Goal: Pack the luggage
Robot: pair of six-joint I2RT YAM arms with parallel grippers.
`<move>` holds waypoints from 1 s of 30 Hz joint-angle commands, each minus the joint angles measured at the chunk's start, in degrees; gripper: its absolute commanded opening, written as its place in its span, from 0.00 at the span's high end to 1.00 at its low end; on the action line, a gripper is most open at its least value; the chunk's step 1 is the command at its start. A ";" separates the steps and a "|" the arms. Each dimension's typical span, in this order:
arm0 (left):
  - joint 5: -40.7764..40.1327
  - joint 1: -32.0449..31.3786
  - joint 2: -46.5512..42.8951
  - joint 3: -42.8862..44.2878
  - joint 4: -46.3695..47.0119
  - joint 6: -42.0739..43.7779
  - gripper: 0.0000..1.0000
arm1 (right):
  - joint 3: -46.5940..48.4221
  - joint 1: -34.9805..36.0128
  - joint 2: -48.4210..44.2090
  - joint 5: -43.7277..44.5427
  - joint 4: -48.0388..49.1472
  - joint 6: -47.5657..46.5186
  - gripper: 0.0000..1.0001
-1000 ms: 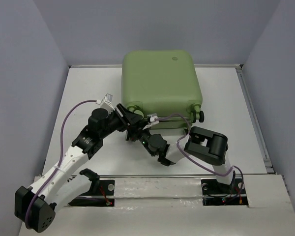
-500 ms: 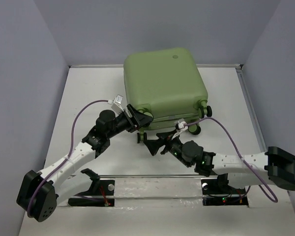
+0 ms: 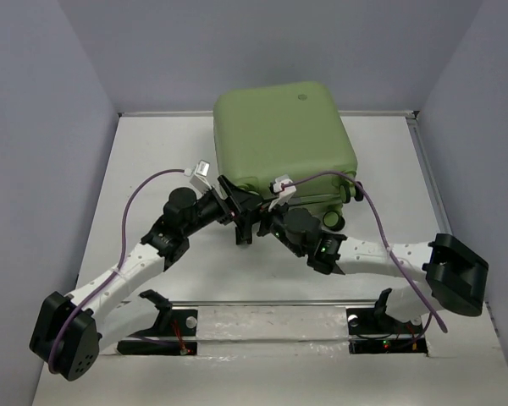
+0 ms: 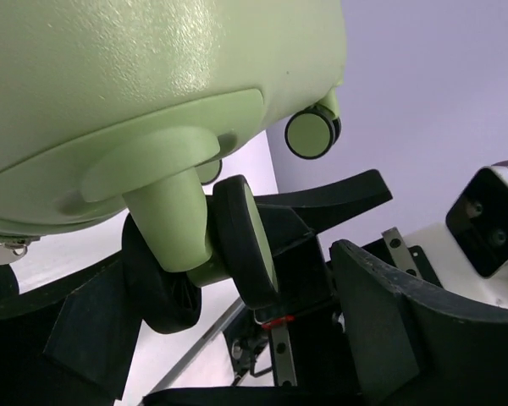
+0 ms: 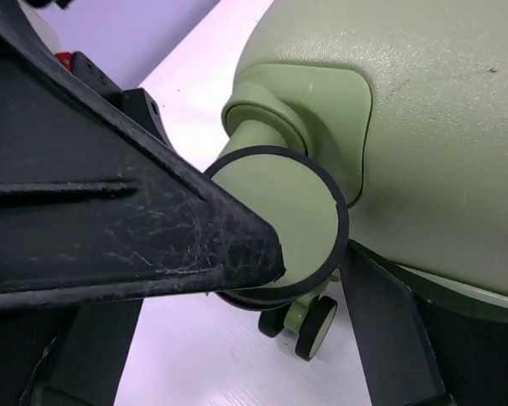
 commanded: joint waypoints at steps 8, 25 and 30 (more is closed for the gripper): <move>0.32 0.14 -5.72 -0.87 8.60 3.65 0.06 | 8.61 -2.49 10.88 8.28 18.46 1.13 0.44; -25.18 0.50 -20.70 -13.78 -9.00 20.17 0.59 | 9.04 -2.49 6.14 6.27 10.49 -1.07 0.93; -25.35 -1.96 -14.00 -13.89 1.37 23.43 0.66 | 12.12 -2.49 6.05 3.46 6.53 -1.51 0.93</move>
